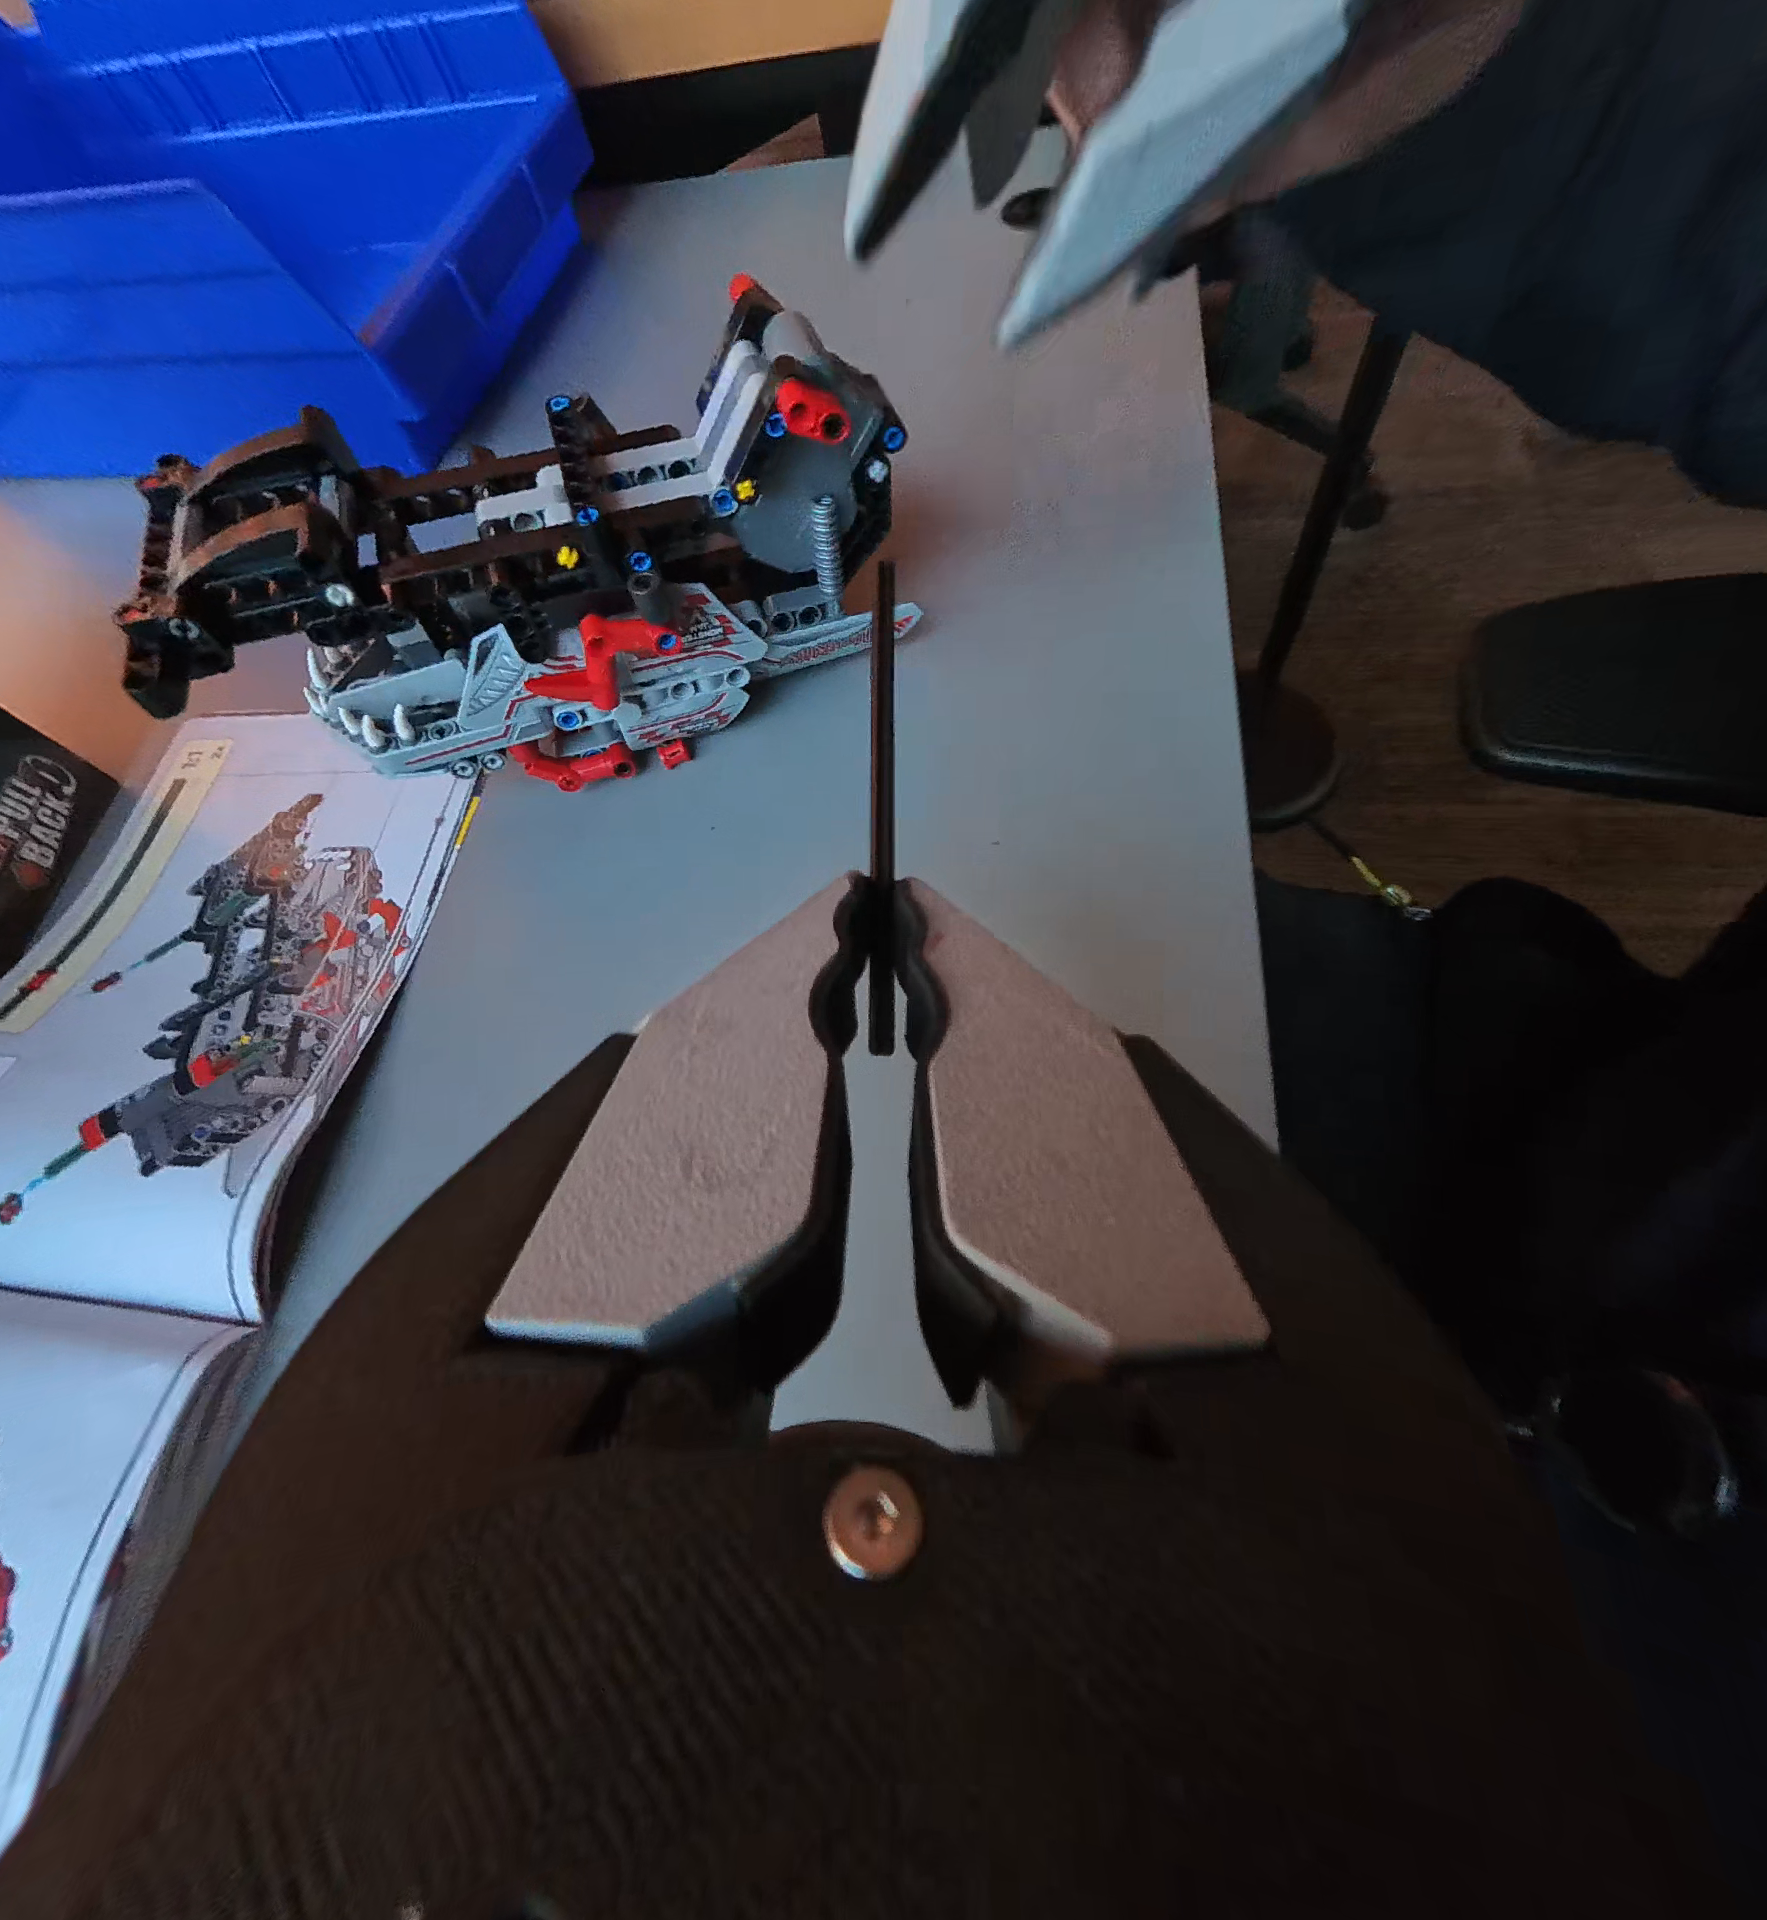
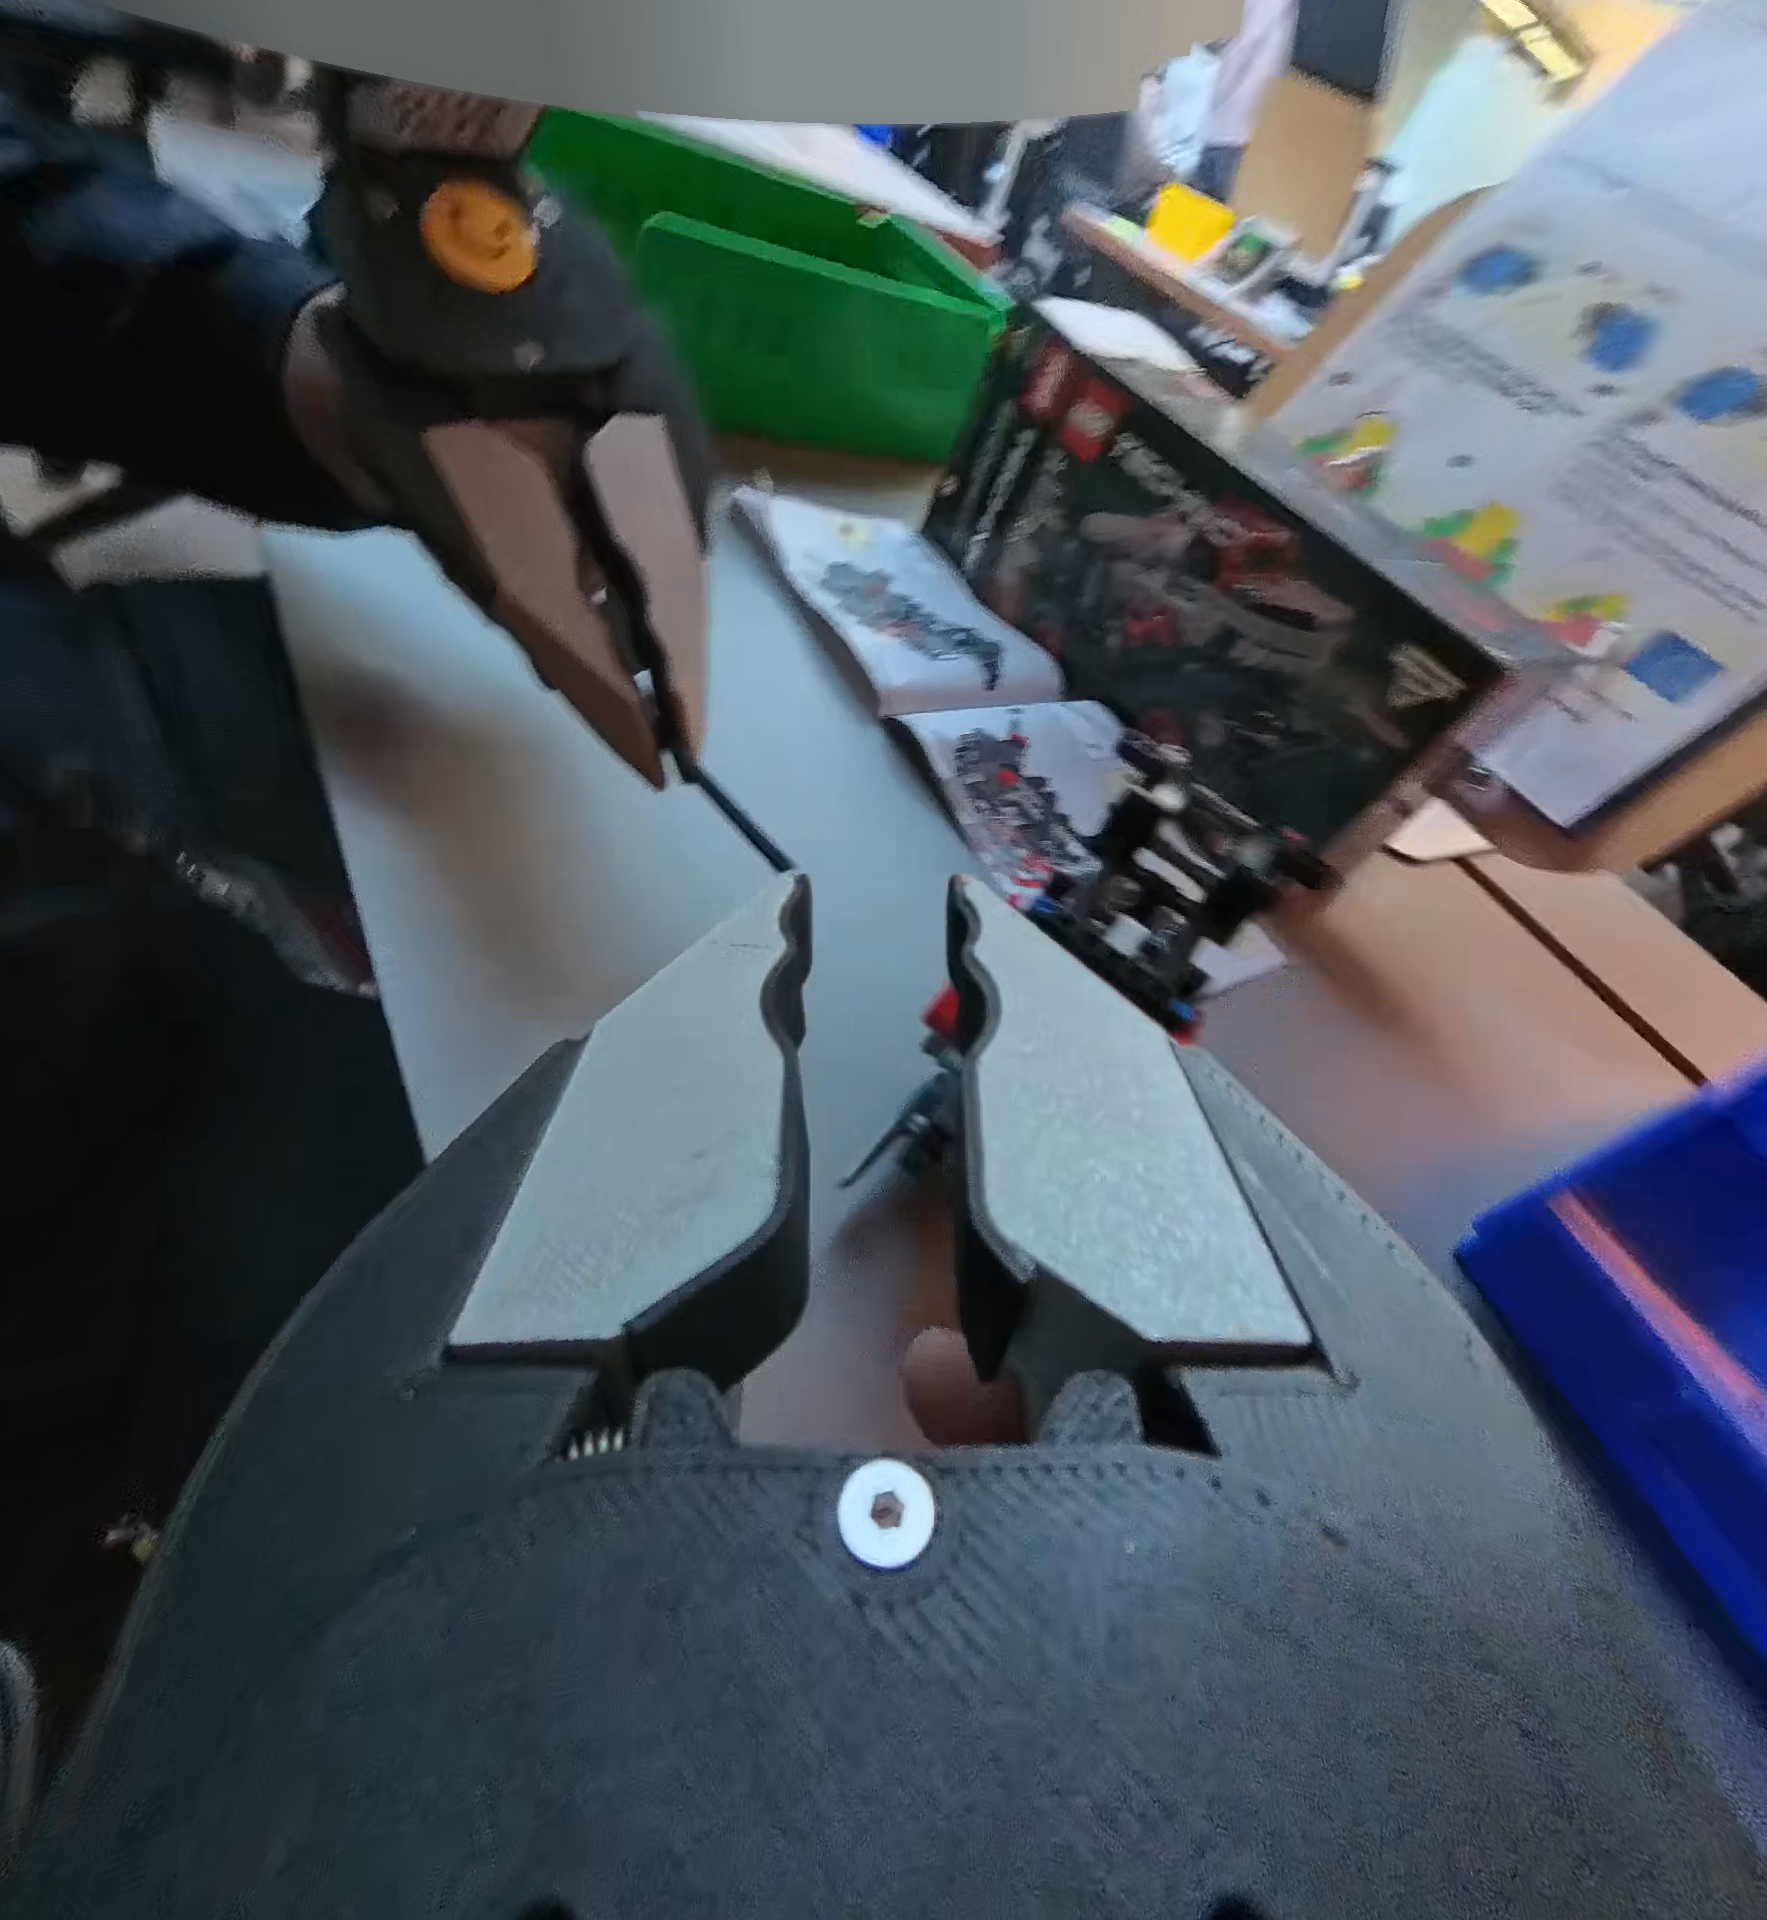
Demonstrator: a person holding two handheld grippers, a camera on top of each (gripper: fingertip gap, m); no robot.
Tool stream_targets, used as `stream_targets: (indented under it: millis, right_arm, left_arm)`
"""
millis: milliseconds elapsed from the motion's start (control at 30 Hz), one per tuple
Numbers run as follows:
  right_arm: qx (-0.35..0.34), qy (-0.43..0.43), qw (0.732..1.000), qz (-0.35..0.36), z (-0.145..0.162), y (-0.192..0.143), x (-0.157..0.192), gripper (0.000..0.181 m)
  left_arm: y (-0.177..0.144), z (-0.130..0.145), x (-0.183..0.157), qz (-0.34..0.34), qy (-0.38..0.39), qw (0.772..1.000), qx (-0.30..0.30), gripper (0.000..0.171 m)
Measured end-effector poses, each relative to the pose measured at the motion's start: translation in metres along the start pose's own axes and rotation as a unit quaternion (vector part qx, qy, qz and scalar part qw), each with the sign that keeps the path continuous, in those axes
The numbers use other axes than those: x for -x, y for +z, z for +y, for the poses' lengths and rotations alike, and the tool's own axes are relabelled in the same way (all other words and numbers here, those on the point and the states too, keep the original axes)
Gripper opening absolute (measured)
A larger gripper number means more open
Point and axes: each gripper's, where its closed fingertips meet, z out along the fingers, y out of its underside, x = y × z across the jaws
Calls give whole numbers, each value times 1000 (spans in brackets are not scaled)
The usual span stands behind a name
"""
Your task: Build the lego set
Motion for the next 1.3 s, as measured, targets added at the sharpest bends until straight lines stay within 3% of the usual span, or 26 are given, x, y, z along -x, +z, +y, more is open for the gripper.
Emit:
stream_targets:
  millis: [100,333,600,733,1300]
  right_arm:
    - [-38,64,996,51,2,-24,-32,22]
    - [-32,184,979,88,35,-33,-72,58]
    - [-21,209,978,-6,49,-8,-60,58]
    - [-12,213,976,-42,54,-1,-50,45]
    - [-11,170,983,-64,57,2,-42,35]
  left_arm:
    - [2,-2,0,19,-33,999,-5,0]
    - [6,-12,9,38,-105,994,-13,0]
    - [22,-29,5,67,-138,988,5,0]
    - [27,-28,3,65,-142,987,21,0]
    - [35,-28,5,48,-155,986,47,0]
